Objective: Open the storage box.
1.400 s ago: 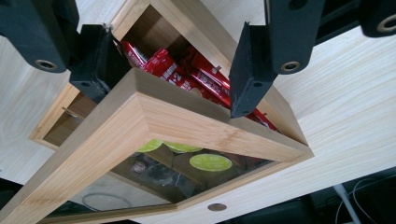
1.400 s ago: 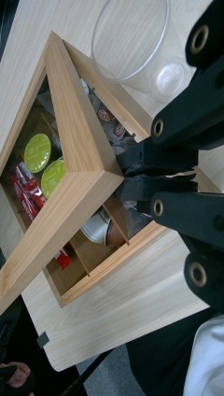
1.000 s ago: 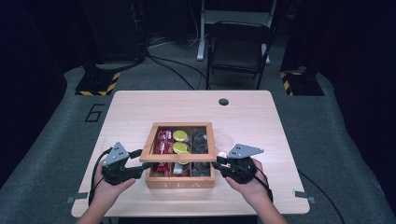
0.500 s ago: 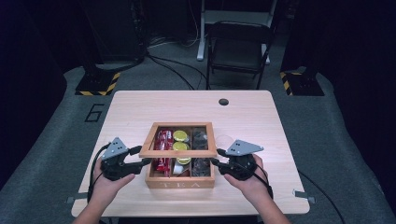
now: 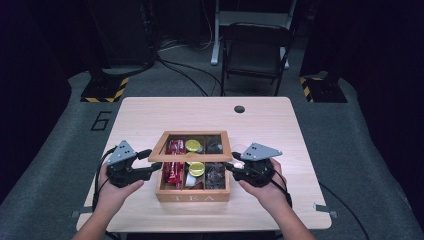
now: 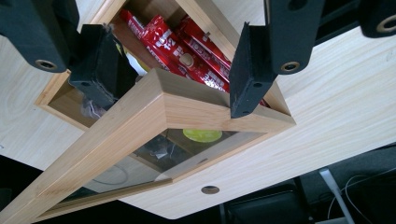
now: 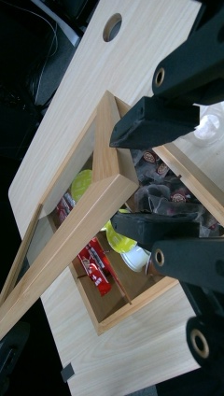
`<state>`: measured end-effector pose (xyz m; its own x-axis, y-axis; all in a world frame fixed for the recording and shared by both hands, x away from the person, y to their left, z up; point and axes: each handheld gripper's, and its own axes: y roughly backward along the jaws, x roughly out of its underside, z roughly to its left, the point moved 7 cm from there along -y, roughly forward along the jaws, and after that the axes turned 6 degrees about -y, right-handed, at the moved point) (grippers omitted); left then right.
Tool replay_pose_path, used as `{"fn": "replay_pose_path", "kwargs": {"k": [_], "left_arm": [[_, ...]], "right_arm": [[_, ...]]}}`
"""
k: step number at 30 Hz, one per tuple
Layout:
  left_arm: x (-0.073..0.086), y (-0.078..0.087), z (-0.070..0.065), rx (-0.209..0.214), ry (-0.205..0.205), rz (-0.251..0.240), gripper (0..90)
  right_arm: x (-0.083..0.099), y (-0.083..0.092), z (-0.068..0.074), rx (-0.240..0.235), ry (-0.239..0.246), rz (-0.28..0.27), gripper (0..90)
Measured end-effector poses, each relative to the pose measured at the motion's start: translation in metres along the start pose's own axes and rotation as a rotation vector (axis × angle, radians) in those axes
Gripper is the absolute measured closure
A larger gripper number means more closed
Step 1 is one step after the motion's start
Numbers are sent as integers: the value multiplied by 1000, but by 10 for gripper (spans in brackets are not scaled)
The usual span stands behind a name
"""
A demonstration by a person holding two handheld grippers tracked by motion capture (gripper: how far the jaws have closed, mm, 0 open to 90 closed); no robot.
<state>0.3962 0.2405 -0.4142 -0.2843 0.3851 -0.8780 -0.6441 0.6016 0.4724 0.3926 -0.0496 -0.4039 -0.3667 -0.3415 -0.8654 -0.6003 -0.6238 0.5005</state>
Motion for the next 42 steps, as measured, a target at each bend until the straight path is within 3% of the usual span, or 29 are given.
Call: {"fn": "replay_pose_path", "kwargs": {"k": [22, 34, 42], "left_arm": [[-26, -5, 16, -8, 48, -11, 411], [-39, -9, 26, -37, 37, -21, 419], [-43, -12, 32, -61, 37, -14, 479]], "right_arm": [[-29, -3, -10, 30, -20, -24, 546], [-44, -5, -18, 42, -36, -50, 547], [-51, -7, -21, 54, -28, -53, 547]]}}
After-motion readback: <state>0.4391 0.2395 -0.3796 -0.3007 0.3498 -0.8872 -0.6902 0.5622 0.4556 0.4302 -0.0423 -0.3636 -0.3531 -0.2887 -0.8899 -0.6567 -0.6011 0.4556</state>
